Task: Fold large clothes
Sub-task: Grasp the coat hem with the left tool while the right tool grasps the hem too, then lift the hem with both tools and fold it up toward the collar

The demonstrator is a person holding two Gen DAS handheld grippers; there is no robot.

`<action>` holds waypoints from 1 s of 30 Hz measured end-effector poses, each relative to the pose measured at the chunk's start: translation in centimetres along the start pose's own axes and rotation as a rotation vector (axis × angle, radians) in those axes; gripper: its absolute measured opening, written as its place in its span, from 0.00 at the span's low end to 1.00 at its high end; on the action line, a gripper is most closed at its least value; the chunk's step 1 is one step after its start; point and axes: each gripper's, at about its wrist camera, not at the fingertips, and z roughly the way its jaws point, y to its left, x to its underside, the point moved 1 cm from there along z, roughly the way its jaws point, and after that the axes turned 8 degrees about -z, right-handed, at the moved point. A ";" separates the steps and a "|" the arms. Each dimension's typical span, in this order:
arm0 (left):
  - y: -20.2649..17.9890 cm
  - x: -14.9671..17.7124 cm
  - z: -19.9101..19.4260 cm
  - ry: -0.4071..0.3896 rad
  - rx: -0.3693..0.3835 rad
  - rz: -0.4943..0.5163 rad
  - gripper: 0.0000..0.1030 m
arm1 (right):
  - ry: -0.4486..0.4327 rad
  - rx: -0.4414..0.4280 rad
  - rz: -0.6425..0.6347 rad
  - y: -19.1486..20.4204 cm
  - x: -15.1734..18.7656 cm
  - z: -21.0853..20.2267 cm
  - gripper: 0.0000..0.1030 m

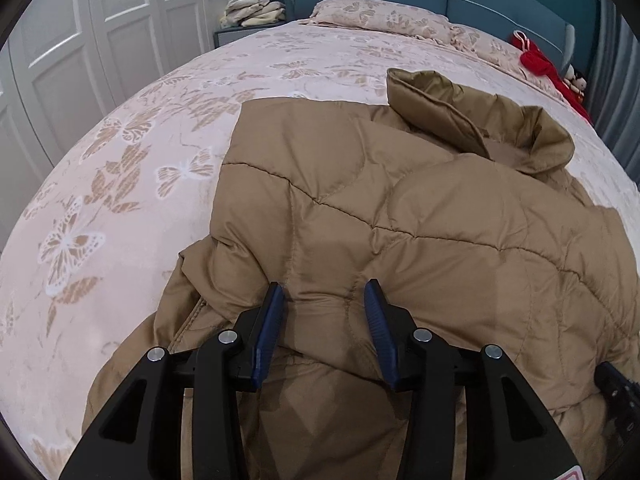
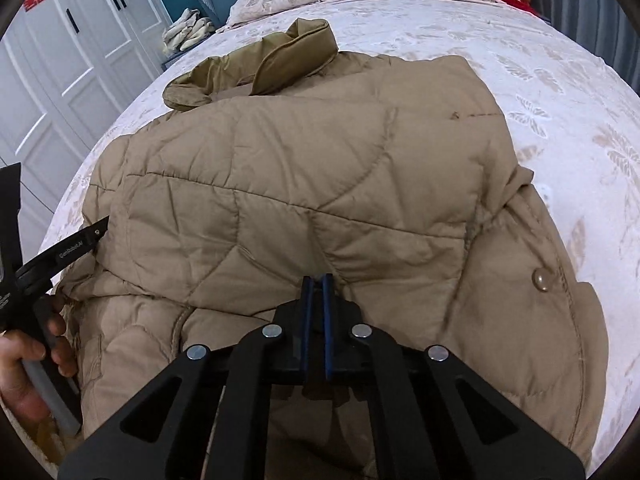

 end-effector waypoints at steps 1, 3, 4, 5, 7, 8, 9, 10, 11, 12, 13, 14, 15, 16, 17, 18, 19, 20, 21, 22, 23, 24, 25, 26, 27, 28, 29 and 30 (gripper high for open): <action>0.0 -0.1 -0.1 0.003 0.000 0.005 0.43 | 0.004 0.003 -0.006 -0.1 0.0 -0.2 0.01; 0.3 -0.5 -1.1 0.017 0.008 0.014 0.43 | 0.019 0.025 -0.026 -0.1 0.2 -1.3 0.01; 0.5 -0.8 -1.8 0.018 0.015 0.011 0.42 | 0.022 0.039 -0.033 -0.1 0.2 -2.0 0.02; 0.7 -1.1 -2.6 0.012 0.026 0.006 0.42 | 0.014 0.061 -0.046 0.0 0.0 -3.1 0.04; 1.0 -2.8 -5.1 -0.045 0.072 -0.004 0.41 | -0.024 0.088 -0.071 0.0 -0.9 -4.8 0.07; 0.8 -3.6 -5.9 -0.065 0.081 -0.005 0.41 | -0.056 0.084 -0.080 0.0 -2.2 -5.8 0.07; 0.2 -5.1 -6.7 -0.088 0.103 -0.007 0.41 | -0.075 0.070 -0.081 0.1 -3.4 -6.3 0.07; -0.2 -6.1 -6.9 -0.094 0.120 -0.009 0.41 | -0.095 0.053 -0.082 0.3 -4.9 -6.6 0.07; -1.1 -7.6 -6.9 -0.095 0.146 -0.016 0.41 | -0.115 0.036 -0.086 0.7 -6.4 -6.7 0.07; -1.9 -8.8 -6.7 -0.096 0.161 -0.026 0.41 | -0.141 0.015 -0.092 1.3 -8.5 -6.6 0.07; -3.0 -10.2 -6.1 -0.107 0.162 -0.030 0.41 | -0.160 0.001 -0.098 1.7 -10.2 -6.3 0.07; -4.0 -11.3 -5.5 -0.118 0.154 -0.022 0.41 | -0.173 -0.003 -0.109 2.4 -11.7 -5.8 0.07; -5.4 -12.6 -4.6 -0.122 0.144 -0.009 0.41 | -0.186 0.001 -0.126 3.2 -13.7 -4.9 0.07; -6.2 -13.3 -3.8 -0.114 0.141 -0.002 0.41 | -0.192 0.000 -0.138 3.8 -15.3 -3.9 0.07; -7.0 -13.9 -3.1 -0.105 0.144 0.000 0.41 | -0.190 -0.001 -0.140 4.1 -16.3 -3.0 0.06; -8.0 -14.5 -1.8 -0.087 0.149 -0.001 0.41 | -0.179 -0.005 -0.136 4.4 -17.7 -1.3 0.06; -8.5 -14.6 -0.8 -0.070 0.147 0.001 0.41 | -0.169 -0.009 -0.131 4.5 -18.5 0.0 0.06; -9.2 -14.7 0.5 -0.048 0.134 0.010 0.41 | -0.148 -0.010 -0.125 4.5 -19.0 1.6 0.06; -9.6 -14.4 1.8 -0.029 0.111 0.018 0.41 | -0.133 -0.009 -0.120 4.3 -19.0 2.6 0.06; -9.6 -14.2 2.9 -0.017 0.099 0.025 0.41 | -0.106 -0.010 -0.110 4.0 -19.0 4.2 0.06; -9.7 -13.7 4.1 0.001 0.078 0.035 0.41 | -0.086 -0.013 -0.104 3.7 -18.8 5.1 0.06; -9.5 -13.3 4.9 0.011 0.067 0.038 0.41 | -0.056 -0.011 -0.095 3.1 -18.2 6.6 0.06; -9.2 -12.6 5.9 0.026 0.055 0.039 0.41 | -0.034 -0.003 -0.089 2.6 -17.7 7.7 0.06; -8.8 -11.9 6.8 0.039 0.047 0.037 0.41 | -0.010 0.006 -0.082 2.0 -17.0 8.7 0.03; -8.4 -11.5 7.3 0.047 0.041 0.036 0.41 | 0.002 0.009 -0.076 1.7 -16.2 9.3 0.01; -8.0 -10.8 8.0 0.055 0.042 0.037 0.42 | 0.014 0.005 -0.071 1.2 -15.4 9.9 0.01; -7.6 -10.2 8.4 0.052 0.052 0.040 0.42 | 0.013 -0.003 -0.070 1.0 -14.8 10.1 0.00; -7.5 -9.6 8.5 0.037 0.056 0.050 0.42 | 0.001 -0.019 -0.065 0.7 -14.2 10.2 0.00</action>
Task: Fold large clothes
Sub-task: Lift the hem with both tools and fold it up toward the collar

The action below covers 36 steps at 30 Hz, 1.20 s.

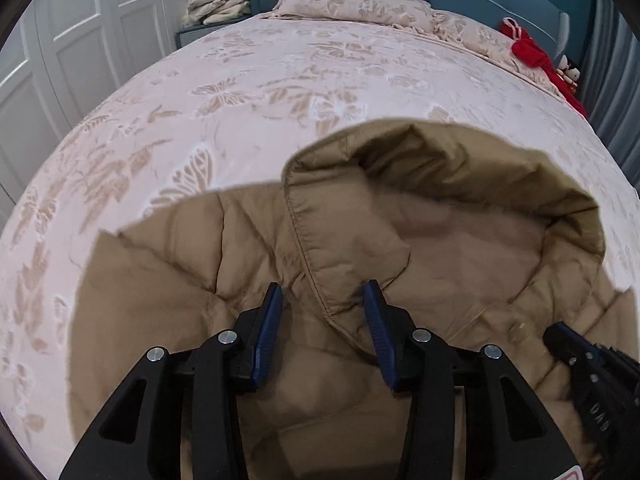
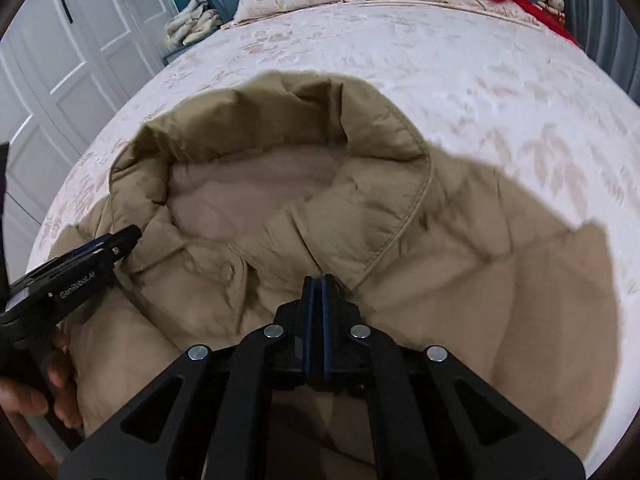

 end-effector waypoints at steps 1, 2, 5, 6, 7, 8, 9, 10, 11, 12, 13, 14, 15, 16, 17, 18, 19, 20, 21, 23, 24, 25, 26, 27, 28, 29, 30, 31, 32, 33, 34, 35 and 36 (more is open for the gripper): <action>-0.1 0.3 -0.1 -0.011 -0.007 0.014 0.42 | -0.005 -0.010 0.007 -0.2 0.2 0.0 0.00; -0.2 0.4 -0.1 -0.014 -0.014 0.023 0.42 | -0.005 -0.016 0.013 -0.3 0.4 -0.1 0.00; -0.1 0.5 -0.4 -0.015 -0.014 0.040 0.43 | 0.009 -0.014 0.022 -0.7 0.8 -0.8 0.00; 0.1 0.5 -0.9 -0.018 -0.008 0.051 0.43 | 0.015 -0.004 0.020 -0.8 1.0 -1.3 0.00; 0.4 0.4 -1.6 -0.023 -0.001 0.064 0.42 | 0.016 0.005 0.019 -1.1 1.1 -2.2 0.01; 0.7 0.2 -2.2 -0.031 0.004 0.069 0.42 | 0.006 0.010 0.028 -1.5 1.1 -3.3 0.02; 1.4 -0.5 -3.3 -0.057 0.007 0.069 0.42 | -0.010 0.009 0.037 -1.9 0.8 -4.2 0.06; 1.8 -1.1 -4.1 -0.077 0.011 0.064 0.42 | -0.040 0.007 0.050 -2.5 0.2 -5.5 0.06; 2.2 -2.5 -5.1 -0.106 0.017 0.051 0.42 | -0.063 0.006 0.059 -2.8 -0.6 -6.4 0.06; 2.4 -3.9 -5.9 -0.131 0.019 0.033 0.42 | -0.103 0.003 0.078 -3.2 -2.3 -7.6 0.06; 2.3 -5.3 -6.3 -0.147 0.023 0.019 0.42 | -0.124 -0.001 0.089 -3.3 -3.5 -8.1 0.06; 2.0 -6.9 -6.6 -0.161 0.028 0.002 0.42 | -0.147 -0.008 0.102 -3.3 -5.2 -8.5 0.06; 1.5 -9.0 -6.6 -0.171 0.031 -0.017 0.42 | -0.168 -0.011 0.113 -3.3 -7.1 -8.5 0.06; 1.1 -10.1 -6.4 -0.173 0.030 -0.027 0.42 | -0.180 -0.003 0.126 -3.2 -8.8 -8.2 0.06; 0.6 -11.4 -5.8 -0.165 0.027 -0.042 0.42 | -0.189 0.009 0.149 -3.2 -10.5 -7.4 0.06; 0.3 -12.3 -5.0 -0.148 0.024 -0.060 0.42 | -0.189 0.012 0.172 -3.2 -11.4 -6.5 0.06; 0.0 -13.0 -3.8 -0.125 0.015 -0.091 0.42 | -0.185 0.017 0.189 -3.3 -12.1 -5.5 0.06; -0.2 -13.3 -2.7 -0.102 0.012 -0.115 0.42 | -0.169 0.023 0.202 -3.2 -12.5 -4.3 0.06; -0.5 -13.2 -1.1 -0.063 -0.005 -0.126 0.42 | -0.151 0.028 0.202 -3.0 -12.4 -3.5 0.06; -0.7 -12.0 1.1 0.001 -0.024 -0.115 0.42 | -0.087 0.042 0.160 -2.0 -11.6 -0.9 0.06; -0.8 -11.0 2.0 0.034 -0.020 -0.100 0.42 | -0.068 0.041 0.141 -1.6 -11.1 -0.2 0.06; -0.8 -10.0 2.3 0.049 -0.018 -0.091 0.41 | -0.052 0.038 0.116 -1.3 -10.2 0.2 0.06; -0.7 -8.9 2.5 0.060 -0.013 -0.078 0.41 | -0.039 0.036 0.095 -1.0 -9.3 0.5 0.06; -0.5 -7.6 2.7 0.056 -0.018 -0.057 0.41 | -0.019 0.038 0.065 -0.8 -8.0 0.9 0.06; -0.3 -6.8 2.8 0.050 -0.023 -0.042 0.42 | -0.010 0.039 0.050 -0.8 -7.1 1.1 0.04; -0.1 -6.0 3.0 0.043 -0.024 -0.028 0.43 | -0.005 0.041 0.041 -0.9 -6.5 1.3 0.01; 0.0 -5.3 3.1 0.033 -0.020 -0.010 0.43 | -0.004 0.036 0.032 -1.2 -5.9 1.5 0.01; 0.0 -5.0 3.1 0.027 -0.019 -0.004 0.43 | -0.005 0.020 0.037 -1.5 -5.4 1.6 0.00; 0.0 -4.7 3.0 0.021 -0.016 -0.004 0.43 | -0.008 0.004 0.053 -1.9 -5.1 1.7 0.00; 0.1 -4.5 3.1 0.019 -0.013 -0.005 0.43 | -0.010 -0.010 0.065 -2.2 -4.8 1.8 0.00; 0.1 -4.3 3.2 0.017 -0.010 -0.006 0.44 | -0.011 -0.019 0.070 -2.4 -4.6 2.0 0.00; 0.2 -4.2 3.3 0.010 -0.007 -0.006 0.44 | -0.014 -0.023 0.070 -2.4 -4.4 2.3 0.00; 0.2 -3.8 3.4 -0.001 -0.005 -0.005 0.45 | -0.023 -0.028 0.071 -2.6 -4.0 2.5 0.00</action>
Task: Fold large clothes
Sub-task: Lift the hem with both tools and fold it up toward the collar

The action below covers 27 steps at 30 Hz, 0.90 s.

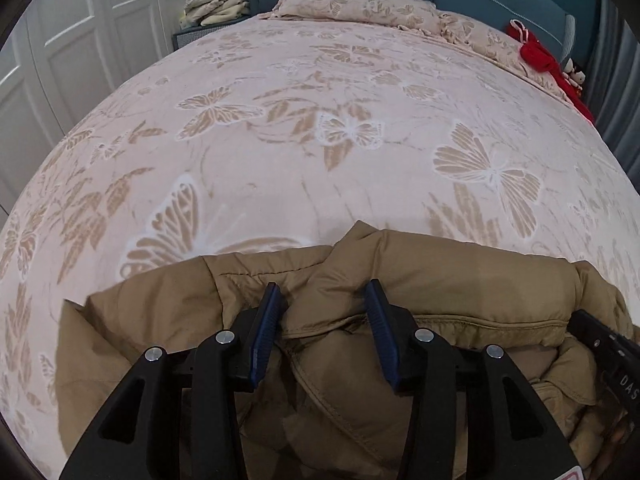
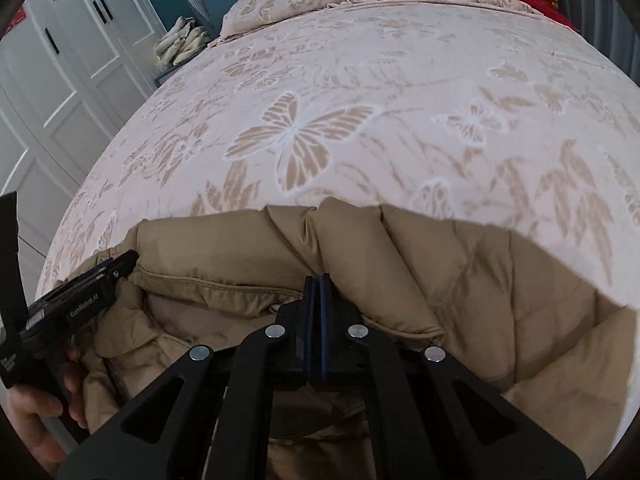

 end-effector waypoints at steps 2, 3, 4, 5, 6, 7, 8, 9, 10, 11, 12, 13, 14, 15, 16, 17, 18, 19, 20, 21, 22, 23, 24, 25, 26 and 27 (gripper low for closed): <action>0.1 0.3 0.4 -0.013 0.005 -0.003 0.46 | -0.013 -0.005 0.006 0.0 0.5 0.2 0.00; 0.1 0.5 0.5 -0.021 0.009 -0.006 0.46 | -0.023 -0.006 0.006 0.0 0.8 0.4 0.00; 0.2 0.6 0.6 -0.030 0.011 -0.010 0.47 | -0.027 -0.006 0.005 0.0 0.8 0.4 0.00; 0.2 0.8 0.7 -0.041 0.008 -0.010 0.47 | -0.034 -0.004 0.003 0.0 1.0 0.5 0.00; 0.0 0.9 0.7 -0.051 0.003 -0.005 0.47 | -0.038 0.001 -0.001 0.1 1.0 0.6 0.00; -0.1 1.0 0.6 -0.056 -0.002 -0.002 0.47 | -0.044 0.012 -0.012 0.3 1.0 0.6 0.00; -0.2 1.0 0.7 -0.062 -0.009 0.003 0.47 | -0.048 0.021 -0.021 0.5 1.1 0.7 0.00; -0.3 1.2 0.7 -0.070 -0.017 0.009 0.47 | -0.053 0.027 -0.026 0.6 1.1 0.7 0.00; -0.4 1.2 0.7 -0.074 -0.022 0.013 0.47 | -0.056 0.029 -0.028 0.7 1.1 0.8 0.00; -0.5 1.2 0.8 -0.078 -0.026 0.016 0.47 | -0.059 0.030 -0.029 0.7 1.1 0.8 0.00; -0.5 1.2 0.8 -0.081 -0.030 0.019 0.47 | -0.061 0.031 -0.030 0.6 1.1 0.9 0.00; -0.6 1.3 0.8 -0.087 -0.035 0.022 0.47 | -0.063 0.032 -0.032 0.6 1.1 0.9 0.00; -0.6 1.3 0.8 -0.090 -0.037 0.023 0.47 | -0.064 0.032 -0.032 0.6 1.1 0.9 0.00; -0.6 1.3 0.8 -0.093 -0.040 0.025 0.47 | -0.066 0.033 -0.033 0.6 1.1 0.9 0.00; -0.7 1.3 0.8 -0.095 -0.043 0.027 0.47 | -0.068 0.032 -0.033 0.6 1.2 0.9 0.00; -0.7 1.4 0.8 -0.096 -0.044 0.028 0.47 | -0.069 0.034 -0.035 0.6 1.2 0.9 0.00; -0.7 1.4 0.8 -0.098 -0.046 0.029 0.47 | -0.070 0.035 -0.035 0.7 1.2 0.9 0.00; -0.8 1.4 0.8 -0.101 -0.048 0.031 0.47 | -0.070 0.037 -0.037 0.7 1.2 1.0 0.00; -0.8 1.4 0.9 -0.104 -0.050 0.032 0.47 | -0.072 0.041 -0.040 0.7 1.2 1.0 0.00; -0.9 1.5 0.9 -0.107 -0.055 0.035 0.47 | -0.073 0.045 -0.043 0.8 1.3 1.0 0.00; -0.9 1.5 0.9 -0.109 -0.058 0.037 0.47 | -0.074 0.050 -0.046 0.9 1.3 1.1 0.00; -1.0 1.6 0.9 -0.111 -0.062 0.040 0.47 | -0.075 0.054 -0.048 1.0 1.3 1.1 0.00; -1.0 1.6 1.0 -0.112 -0.064 0.041 0.47 | -0.076 0.056 -0.051 1.0 1.3 1.1 0.00; -1.1 1.6 1.0 -0.114 -0.066 0.043 0.47 | -0.078 0.058 -0.052 1.0 1.3 1.2 0.00; -1.1 1.6 1.0 -0.116 -0.067 0.044 0.47 | -0.081 0.060 -0.054 1.0 1.3 1.2 0.00; -1.1 1.6 1.1 -0.120 -0.069 0.046 0.47 | -0.085 0.061 -0.056 1.0 1.3 1.2 0.00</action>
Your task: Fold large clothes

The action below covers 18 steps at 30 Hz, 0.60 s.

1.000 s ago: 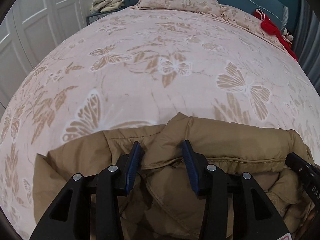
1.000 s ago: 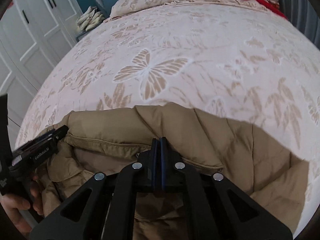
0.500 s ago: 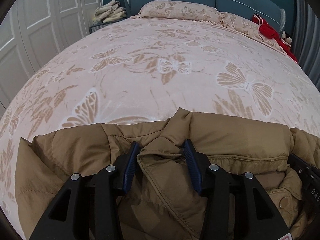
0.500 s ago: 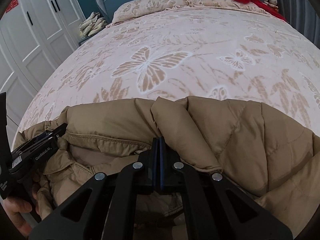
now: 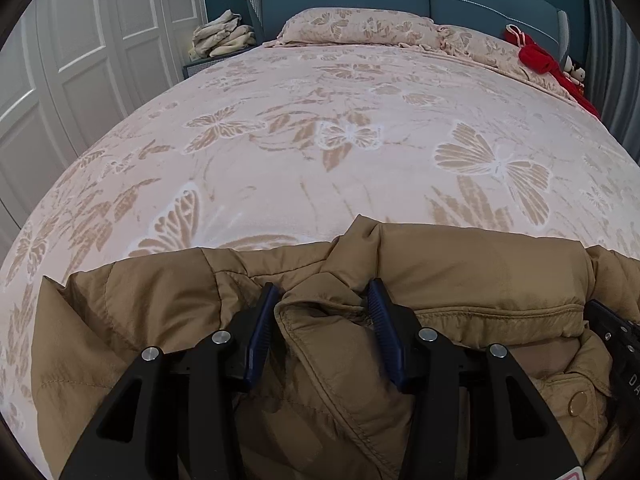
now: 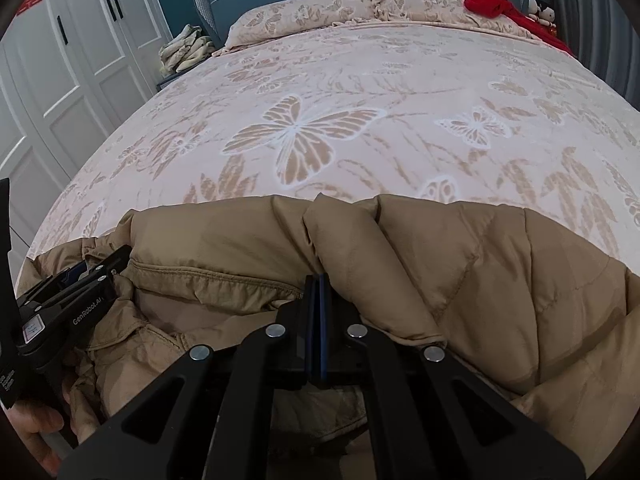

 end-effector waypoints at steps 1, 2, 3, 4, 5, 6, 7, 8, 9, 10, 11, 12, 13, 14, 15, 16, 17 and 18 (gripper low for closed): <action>-0.1 0.1 0.0 -0.003 -0.003 0.002 0.47 | -0.004 0.001 -0.001 0.0 0.0 0.1 0.00; -0.2 0.1 0.1 -0.004 -0.007 0.005 0.47 | -0.007 0.002 0.000 0.0 0.0 0.1 0.00; -0.2 0.1 0.1 -0.005 -0.011 0.008 0.47 | -0.009 0.004 0.000 0.1 -0.1 0.2 0.00; -0.3 0.0 0.1 -0.005 -0.013 0.009 0.47 | -0.011 0.004 0.001 0.1 -0.1 0.2 0.00; -0.2 0.0 0.0 -0.005 -0.010 0.006 0.47 | -0.013 -0.002 0.005 0.0 -0.2 0.2 0.00; 0.0 -0.1 -0.3 -0.004 -0.002 -0.001 0.47 | -0.014 -0.016 0.016 -0.2 -0.2 0.0 0.00; 0.4 -0.3 -0.9 0.008 0.016 -0.017 0.47 | -0.007 -0.034 0.033 -0.5 -0.4 -0.5 0.00; 1.1 -0.4 -1.8 0.026 0.039 -0.033 0.47 | 0.005 -0.049 0.048 -0.7 -0.4 -1.5 0.02; 1.9 -0.3 -3.0 0.045 0.061 -0.053 0.49 | 0.014 -0.051 0.062 -0.9 -0.3 -2.7 0.03; 3.2 0.0 -5.0 0.067 0.103 -0.086 0.52 | 0.008 -0.069 0.085 -1.1 0.1 -4.8 0.11; 4.2 0.5 -7.0 0.076 0.144 -0.101 0.53 | -0.011 -0.094 0.101 -1.3 0.7 -7.4 0.29; 5.8 1.6 -9.9 0.080 0.171 -0.097 0.57 | -0.044 -0.107 0.100 -1.7 2.4 -11.7 0.37; 6.9 2.5 -11.9 0.078 0.180 -0.093 0.63 | -0.065 -0.103 0.087 -2.0 3.9 -14.6 0.46; 8.4 3.8 -14.3 0.080 0.181 -0.088 0.65 | -0.079 -0.083 0.060 -2.5 6.1 -18.2 0.48; 9.5 4.9 -15.9 0.084 0.174 -0.083 0.67 | -0.078 -0.058 0.036 -2.9 7.9 -20.6 0.49; 11.2 6.5 -18.1 0.098 0.166 -0.075 0.70 | -0.060 -0.016 0.010 -3.5 10.6 -23.6 0.54; 13.1 8.2 -19.9 0.124 0.162 -0.070 0.70 | -0.039 0.014 0.001 -4.0 12.6 -25.6 0.58; 14.3 9.4 -21.0 0.142 0.153 -0.072 0.70 | -0.007 0.051 0.000 -4.7 15.6 -28.2 0.59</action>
